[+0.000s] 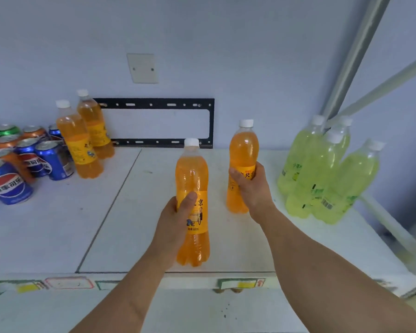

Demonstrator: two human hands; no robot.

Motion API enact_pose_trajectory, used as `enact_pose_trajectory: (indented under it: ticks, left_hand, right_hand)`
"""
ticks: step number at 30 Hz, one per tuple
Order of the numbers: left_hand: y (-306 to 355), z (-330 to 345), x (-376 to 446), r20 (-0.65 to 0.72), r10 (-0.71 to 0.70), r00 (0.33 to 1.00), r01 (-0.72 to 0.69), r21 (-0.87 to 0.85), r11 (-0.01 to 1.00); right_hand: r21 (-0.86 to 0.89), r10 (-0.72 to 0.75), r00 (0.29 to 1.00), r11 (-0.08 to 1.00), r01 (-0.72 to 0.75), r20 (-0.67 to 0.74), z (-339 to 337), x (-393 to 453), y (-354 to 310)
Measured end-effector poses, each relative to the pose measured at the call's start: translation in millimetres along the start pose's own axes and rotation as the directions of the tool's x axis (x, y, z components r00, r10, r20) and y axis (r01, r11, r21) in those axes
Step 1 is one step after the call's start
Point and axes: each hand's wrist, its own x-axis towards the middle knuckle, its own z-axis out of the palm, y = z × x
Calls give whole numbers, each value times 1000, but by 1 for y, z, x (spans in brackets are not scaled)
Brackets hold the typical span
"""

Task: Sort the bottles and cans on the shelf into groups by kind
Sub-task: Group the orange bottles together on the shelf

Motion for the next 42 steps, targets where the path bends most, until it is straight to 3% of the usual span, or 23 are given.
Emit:
enact_pose_trajectory:
  ticks: [7, 17, 20, 22, 24, 27, 31, 35, 42]
  left_hand:
    - [5, 25, 17, -67, -15, 998, 19, 58, 998]
    - [2, 37, 60, -41, -25, 999, 28, 73, 997]
    - [1, 41, 69, -45, 7, 999, 0, 144, 990]
    - [0, 44, 77, -55, 40, 998, -31, 169, 985]
    - [1, 48, 86, -51, 72, 996, -63, 168, 984]
    - [2, 55, 102, -24, 105, 994, -100, 168, 981]
    - [5, 65, 124, 8, 134, 991, -133, 211, 968]
    - [5, 73, 142, 40, 122, 992, -128, 226, 966]
    - [4, 77, 165, 95, 131, 987, -147, 198, 969]
  right_hand:
    - [-27, -35, 999, 999, 35, 18, -7, 51, 7]
    - [-118, -91, 996, 989, 90, -5, -8, 77, 24]
    - [-219, 17, 1000, 976, -12, 22, -16, 63, 32]
    - [-343, 152, 988, 928, -144, -5, -23, 50, 43]
    - [-535, 192, 981, 827, -174, -23, -32, 38, 52]
    - [-762, 158, 987, 641, -92, 14, -41, 18, 50]
    - [-871, 119, 983, 487, 63, 138, -44, -3, 47]
    - [-883, 109, 971, 448, 144, 214, -45, -12, 49]
    - [-886, 56, 974, 429, 175, 220, -45, -13, 54]
